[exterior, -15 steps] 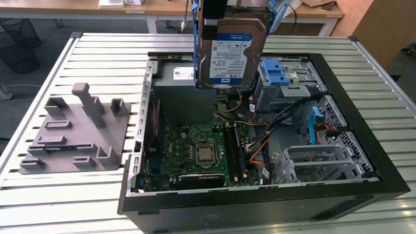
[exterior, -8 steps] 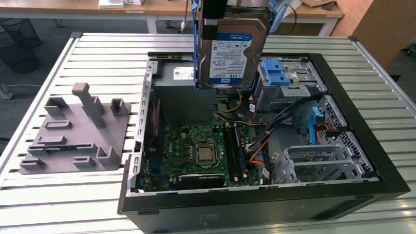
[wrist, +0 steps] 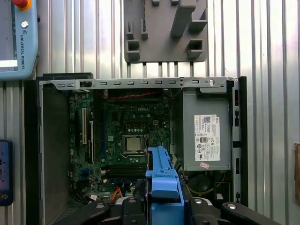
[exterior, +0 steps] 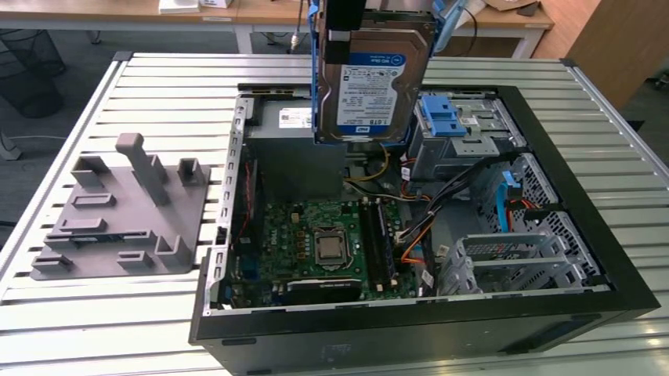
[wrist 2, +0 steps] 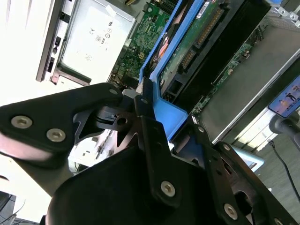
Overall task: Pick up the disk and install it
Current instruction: 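Insert the disk into the insertion slot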
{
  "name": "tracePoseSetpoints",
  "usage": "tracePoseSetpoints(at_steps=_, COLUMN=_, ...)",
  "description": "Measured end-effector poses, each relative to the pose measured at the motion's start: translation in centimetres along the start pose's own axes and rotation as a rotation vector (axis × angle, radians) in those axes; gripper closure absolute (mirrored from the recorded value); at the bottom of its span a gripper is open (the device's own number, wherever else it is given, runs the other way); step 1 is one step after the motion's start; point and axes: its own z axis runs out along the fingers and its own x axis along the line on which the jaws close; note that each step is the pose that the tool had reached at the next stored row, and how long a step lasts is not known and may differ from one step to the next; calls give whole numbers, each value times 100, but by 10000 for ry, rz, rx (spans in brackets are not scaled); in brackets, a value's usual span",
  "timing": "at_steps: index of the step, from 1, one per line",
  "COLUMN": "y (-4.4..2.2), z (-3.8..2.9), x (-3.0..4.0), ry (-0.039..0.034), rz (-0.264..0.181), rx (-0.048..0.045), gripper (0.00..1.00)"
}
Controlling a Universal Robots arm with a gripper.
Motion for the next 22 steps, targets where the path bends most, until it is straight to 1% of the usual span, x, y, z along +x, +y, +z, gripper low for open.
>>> tracePoseSetpoints(at_steps=2, y=-1, z=-1, x=12, ry=2, rz=-2, rx=0, gripper=63)
tracePoseSetpoints(at_steps=5, y=-2, z=0, x=60, ry=0, rz=-1, rx=0, gripper=63)
tracePoseSetpoints(at_steps=7, y=-3, z=0, x=108, ry=-1, rz=0, rx=0, gripper=63)
tracePoseSetpoints(at_steps=18, y=-10, z=-2, x=311, ry=0, rz=0, rx=0, gripper=63)
tracePoseSetpoints(at_steps=22, y=-14, z=-3, x=404, ry=0, rz=-1, rx=0, gripper=63)
